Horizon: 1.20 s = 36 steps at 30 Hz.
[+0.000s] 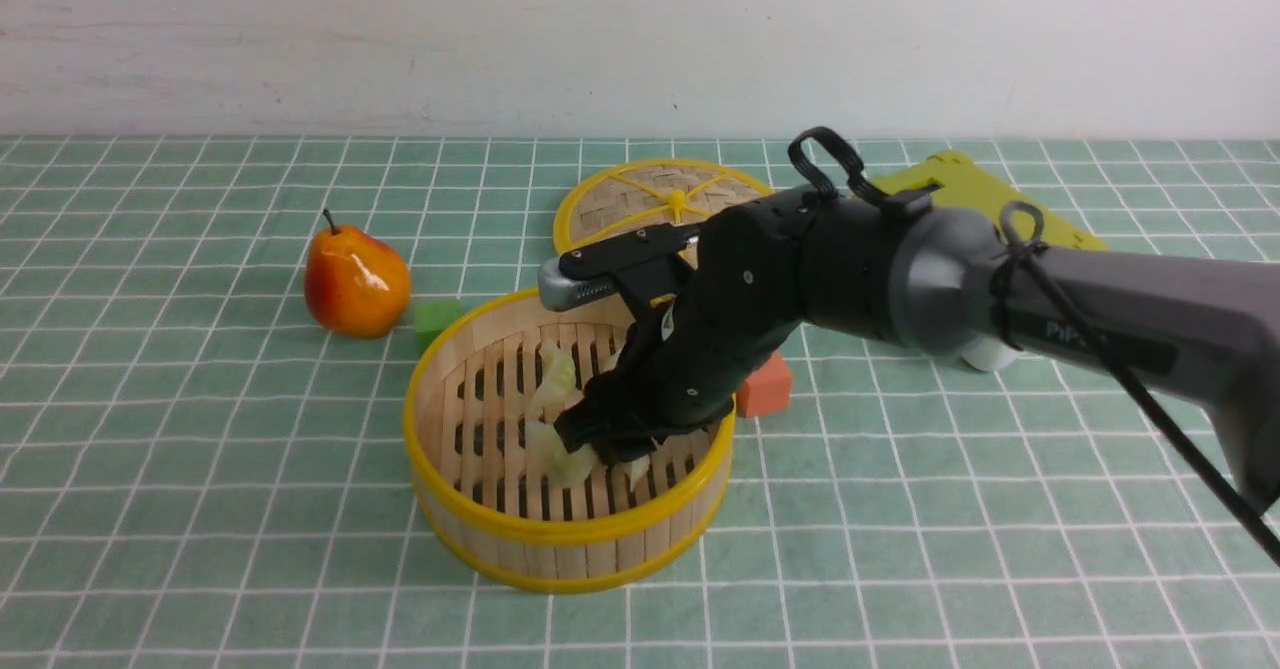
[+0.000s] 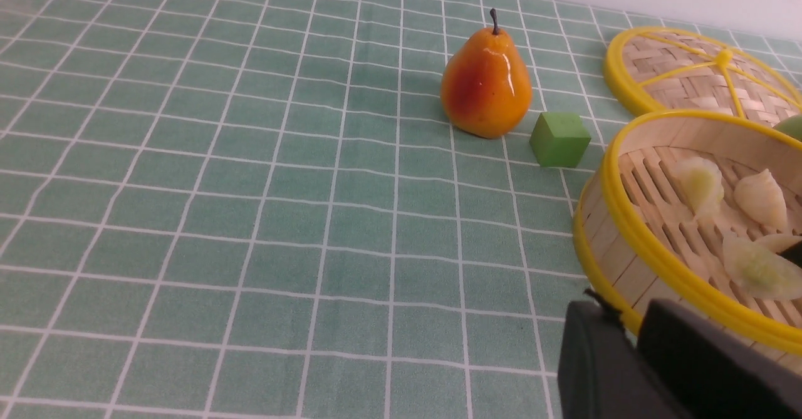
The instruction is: Put the dumplings into the steamer on the table with the blue tablecloth.
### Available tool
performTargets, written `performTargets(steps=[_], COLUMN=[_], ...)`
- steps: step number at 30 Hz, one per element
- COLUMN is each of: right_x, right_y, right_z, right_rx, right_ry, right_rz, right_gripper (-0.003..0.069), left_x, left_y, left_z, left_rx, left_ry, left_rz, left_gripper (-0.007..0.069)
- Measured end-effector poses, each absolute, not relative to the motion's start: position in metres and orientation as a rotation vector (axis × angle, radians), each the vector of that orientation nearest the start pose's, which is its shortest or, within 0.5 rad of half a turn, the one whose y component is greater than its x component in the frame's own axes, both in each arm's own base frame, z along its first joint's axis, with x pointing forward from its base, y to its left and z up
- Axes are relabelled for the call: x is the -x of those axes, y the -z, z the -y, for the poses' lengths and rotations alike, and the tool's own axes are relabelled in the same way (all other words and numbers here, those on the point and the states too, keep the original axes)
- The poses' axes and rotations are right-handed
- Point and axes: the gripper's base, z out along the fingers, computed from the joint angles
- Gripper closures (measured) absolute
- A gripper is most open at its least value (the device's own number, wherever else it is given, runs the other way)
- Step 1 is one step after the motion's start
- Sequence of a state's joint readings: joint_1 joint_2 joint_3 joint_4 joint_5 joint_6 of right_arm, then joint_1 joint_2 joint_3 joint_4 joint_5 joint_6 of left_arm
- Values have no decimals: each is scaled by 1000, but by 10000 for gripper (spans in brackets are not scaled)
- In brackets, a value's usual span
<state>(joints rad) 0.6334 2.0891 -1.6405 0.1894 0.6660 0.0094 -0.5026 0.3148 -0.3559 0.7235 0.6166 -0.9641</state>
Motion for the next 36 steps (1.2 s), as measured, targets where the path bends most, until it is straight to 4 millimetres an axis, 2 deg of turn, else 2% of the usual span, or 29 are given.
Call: performTargets(steps=[2, 6, 7, 8, 9, 10, 11, 13, 15, 16, 17, 18, 21, 23, 26, 27, 29, 33, 36], right_x=[-363, -345, -343, -328, -323, -312, -307, -272, -247, -241, -212, -196, -153, -134, -104, -97, -89, -68, -59], right_y=[-221, -292, -296, -333, -345, -366, -374, -423, -448, -453, -468, -473, -471, -453, -415, -396, -355, -289, -267], right_z=[-280, -262, -261, -247, -241, -231, -227, -194, -171, -165, -139, -125, -89, -74, -53, -49, -46, -41, -37], right_rx=[667, 660, 661, 648, 648, 634, 630, 607, 596, 594, 578, 568, 532, 504, 433, 417, 400, 392, 383], right_ry=[-435, -429, -427, -407, -391, -384, -376, -317, -271, -258, -207, -186, -160, -170, -242, -272, -331, -476, -528], right_rz=[-2539, -2408, -2400, -2337, -2320, -2285, -2273, -2200, -2164, -2155, -2127, -2106, -2040, -2013, -1921, -1888, -1849, -1675, -1604], right_gripper=[246, 259, 259, 291, 304, 323, 338, 414, 470, 485, 556, 590, 662, 678, 679, 679, 679, 678, 676], left_x=[-76, -76, -76, -76, -76, -76, -76, -76, -76, -76, -76, -76, -76, -76, -76, -76, -76, -76, -76], left_y=[-271, -271, -271, -271, -271, -271, -271, -271, -271, -271, -271, -271, -271, -271, -271, -271, -271, -271, -271], left_z=[2, 2, 2, 2, 2, 2, 2, 2, 2, 2, 2, 2, 2, 2, 2, 2, 2, 2, 2], left_rx=[106, 106, 106, 106, 106, 106, 106, 106, 106, 106, 106, 106, 106, 106, 106, 106, 106, 106, 106], left_ry=[191, 191, 191, 191, 191, 191, 191, 191, 191, 191, 191, 191, 191, 191, 191, 191, 191, 191, 191], left_rz=[-1904, -1904, -1904, -1904, -1904, -1904, -1904, -1904, -1904, -1904, -1904, -1904, -1904, -1904, -1904, -1904, -1904, -1904, -1904], left_gripper=[521, 515, 514, 513, 514, 512, 512, 512, 512, 511, 508, 507, 503, 502, 500, 498, 496, 491, 491])
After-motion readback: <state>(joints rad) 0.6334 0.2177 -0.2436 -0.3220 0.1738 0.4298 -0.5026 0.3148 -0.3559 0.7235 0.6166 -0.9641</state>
